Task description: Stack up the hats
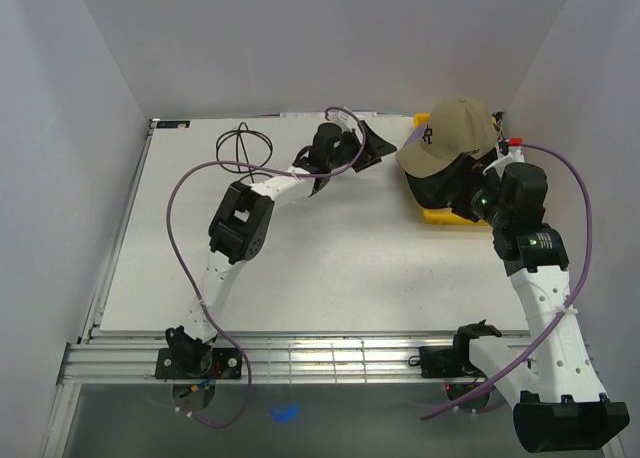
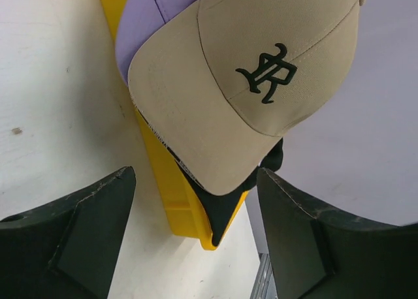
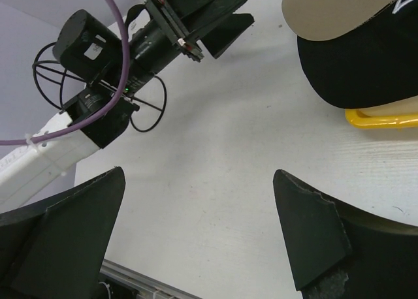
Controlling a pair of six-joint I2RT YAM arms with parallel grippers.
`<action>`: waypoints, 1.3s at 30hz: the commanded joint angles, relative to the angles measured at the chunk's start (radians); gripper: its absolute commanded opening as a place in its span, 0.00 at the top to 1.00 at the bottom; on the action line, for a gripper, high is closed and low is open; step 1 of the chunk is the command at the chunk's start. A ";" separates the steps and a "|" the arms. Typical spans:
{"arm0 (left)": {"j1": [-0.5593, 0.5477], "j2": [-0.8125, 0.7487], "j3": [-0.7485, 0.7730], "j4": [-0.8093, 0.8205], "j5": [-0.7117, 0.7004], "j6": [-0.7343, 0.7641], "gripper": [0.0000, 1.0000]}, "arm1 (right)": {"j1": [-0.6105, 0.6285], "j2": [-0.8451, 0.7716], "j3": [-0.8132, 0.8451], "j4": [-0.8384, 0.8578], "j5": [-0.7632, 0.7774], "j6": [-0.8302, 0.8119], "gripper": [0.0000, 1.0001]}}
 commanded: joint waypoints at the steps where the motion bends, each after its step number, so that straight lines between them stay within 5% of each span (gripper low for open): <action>1: -0.019 0.033 0.085 0.035 0.007 -0.056 0.16 | -0.005 -0.001 0.060 0.000 -0.019 0.008 0.00; 39: -0.070 0.211 0.184 0.184 -0.040 -0.248 0.25 | -0.005 -0.010 0.006 0.030 -0.044 0.019 0.00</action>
